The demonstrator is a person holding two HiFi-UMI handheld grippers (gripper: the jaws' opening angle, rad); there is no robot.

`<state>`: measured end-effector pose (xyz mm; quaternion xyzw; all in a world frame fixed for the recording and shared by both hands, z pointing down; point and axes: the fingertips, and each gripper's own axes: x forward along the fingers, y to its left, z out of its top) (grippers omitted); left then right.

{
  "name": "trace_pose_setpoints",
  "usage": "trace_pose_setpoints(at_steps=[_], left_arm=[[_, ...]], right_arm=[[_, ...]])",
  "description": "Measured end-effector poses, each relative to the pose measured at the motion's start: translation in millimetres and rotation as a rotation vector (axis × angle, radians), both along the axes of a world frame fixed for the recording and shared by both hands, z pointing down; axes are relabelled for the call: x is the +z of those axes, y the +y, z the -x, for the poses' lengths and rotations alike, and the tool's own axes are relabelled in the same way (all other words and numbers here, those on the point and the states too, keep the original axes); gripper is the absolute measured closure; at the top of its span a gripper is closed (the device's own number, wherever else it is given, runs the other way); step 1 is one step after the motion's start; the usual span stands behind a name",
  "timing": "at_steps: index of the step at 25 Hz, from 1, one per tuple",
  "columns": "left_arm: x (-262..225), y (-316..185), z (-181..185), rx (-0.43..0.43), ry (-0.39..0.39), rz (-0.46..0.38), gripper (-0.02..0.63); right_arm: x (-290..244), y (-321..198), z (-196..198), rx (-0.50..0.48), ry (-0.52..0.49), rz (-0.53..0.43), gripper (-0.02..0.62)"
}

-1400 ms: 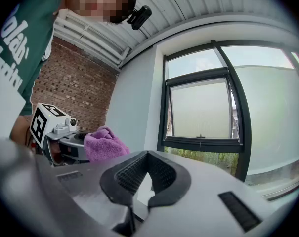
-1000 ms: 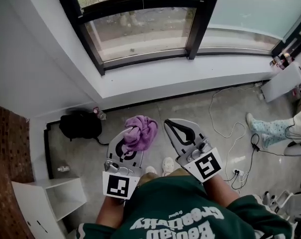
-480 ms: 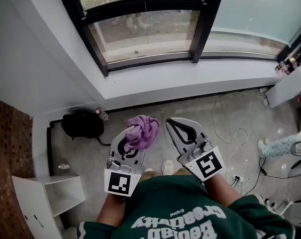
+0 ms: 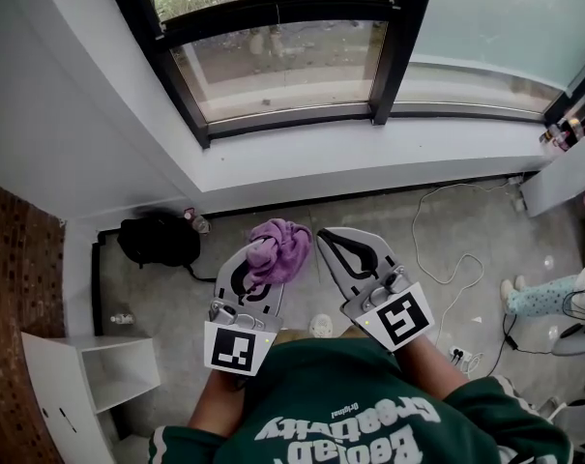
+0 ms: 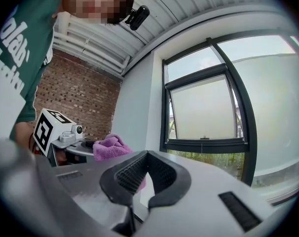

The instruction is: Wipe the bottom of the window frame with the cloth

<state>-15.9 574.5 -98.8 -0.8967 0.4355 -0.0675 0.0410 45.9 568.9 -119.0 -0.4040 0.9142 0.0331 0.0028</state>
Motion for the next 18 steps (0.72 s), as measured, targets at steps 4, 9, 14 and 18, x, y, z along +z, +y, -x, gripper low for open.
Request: trace_pose_setpoints(at_steps=[4, 9, 14, 18], left_arm=[[0, 0, -9, 0.001, -0.005, 0.0, 0.5], [-1, 1, -21, 0.011, -0.013, -0.01, 0.5], [-1, 4, -28, 0.019, -0.014, -0.008, 0.5], [-3, 8, -34, 0.031, -0.016, -0.015, 0.5]], right_arm=[[0, 0, -10, 0.004, -0.005, -0.002, 0.581], [1, 4, -17, 0.003, -0.011, -0.004, 0.581], [2, 9, -25, 0.011, -0.013, 0.001, 0.581], [1, 13, -30, 0.022, -0.019, -0.005, 0.581]])
